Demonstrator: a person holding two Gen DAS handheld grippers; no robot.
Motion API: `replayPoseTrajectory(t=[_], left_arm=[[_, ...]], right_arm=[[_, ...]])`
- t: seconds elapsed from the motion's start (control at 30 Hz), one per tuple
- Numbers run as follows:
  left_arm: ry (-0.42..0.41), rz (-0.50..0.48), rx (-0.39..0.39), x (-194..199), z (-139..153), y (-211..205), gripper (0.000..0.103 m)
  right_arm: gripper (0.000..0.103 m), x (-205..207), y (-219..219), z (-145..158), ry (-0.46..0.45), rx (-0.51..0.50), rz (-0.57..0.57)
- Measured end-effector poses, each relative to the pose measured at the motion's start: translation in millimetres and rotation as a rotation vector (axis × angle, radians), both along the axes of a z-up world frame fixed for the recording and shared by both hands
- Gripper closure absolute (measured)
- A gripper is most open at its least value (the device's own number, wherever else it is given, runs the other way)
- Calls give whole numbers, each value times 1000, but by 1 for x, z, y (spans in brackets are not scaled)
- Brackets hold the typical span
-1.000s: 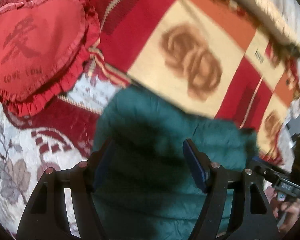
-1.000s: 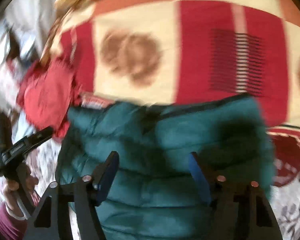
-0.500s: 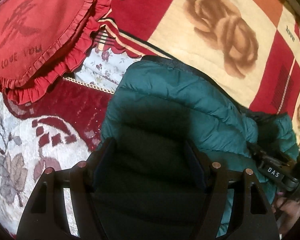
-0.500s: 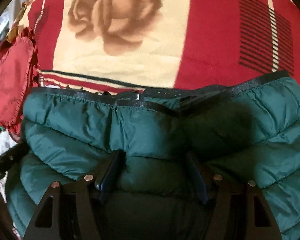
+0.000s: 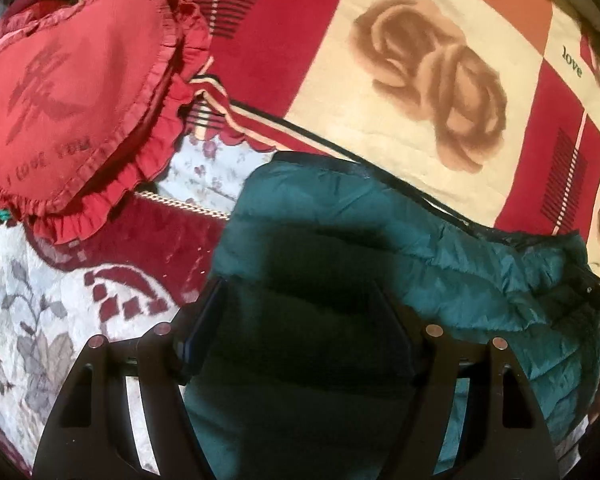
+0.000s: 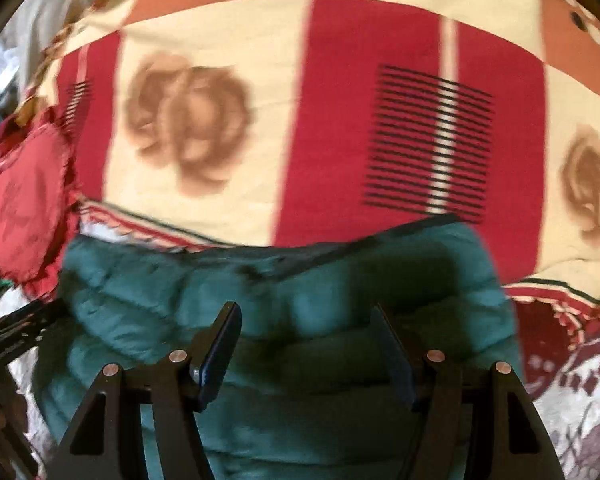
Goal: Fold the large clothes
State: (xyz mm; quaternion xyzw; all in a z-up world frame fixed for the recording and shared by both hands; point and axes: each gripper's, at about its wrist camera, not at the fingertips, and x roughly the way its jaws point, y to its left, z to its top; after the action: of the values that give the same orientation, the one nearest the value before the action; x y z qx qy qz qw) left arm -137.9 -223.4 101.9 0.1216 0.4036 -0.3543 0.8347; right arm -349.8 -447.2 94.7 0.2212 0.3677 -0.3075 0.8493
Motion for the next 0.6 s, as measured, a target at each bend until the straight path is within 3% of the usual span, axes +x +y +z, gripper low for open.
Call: replayPoseTrajectory(t=[0.2, 0.37, 0.5, 0.6], left_arm=[[9, 10, 42, 9, -20, -15, 30], [-2, 13, 46, 12, -30, -18, 24], [4, 17, 44, 13, -35, -19, 22], [1, 13, 56, 13, -35, -20, 22]], right_arm=[[38, -16, -29, -35, 72, 2, -62], [35, -17, -37, -55, 63, 27, -71], [34, -22, -44, -63, 36, 70, -66], [34, -23, -39, -55, 77, 55, -74]])
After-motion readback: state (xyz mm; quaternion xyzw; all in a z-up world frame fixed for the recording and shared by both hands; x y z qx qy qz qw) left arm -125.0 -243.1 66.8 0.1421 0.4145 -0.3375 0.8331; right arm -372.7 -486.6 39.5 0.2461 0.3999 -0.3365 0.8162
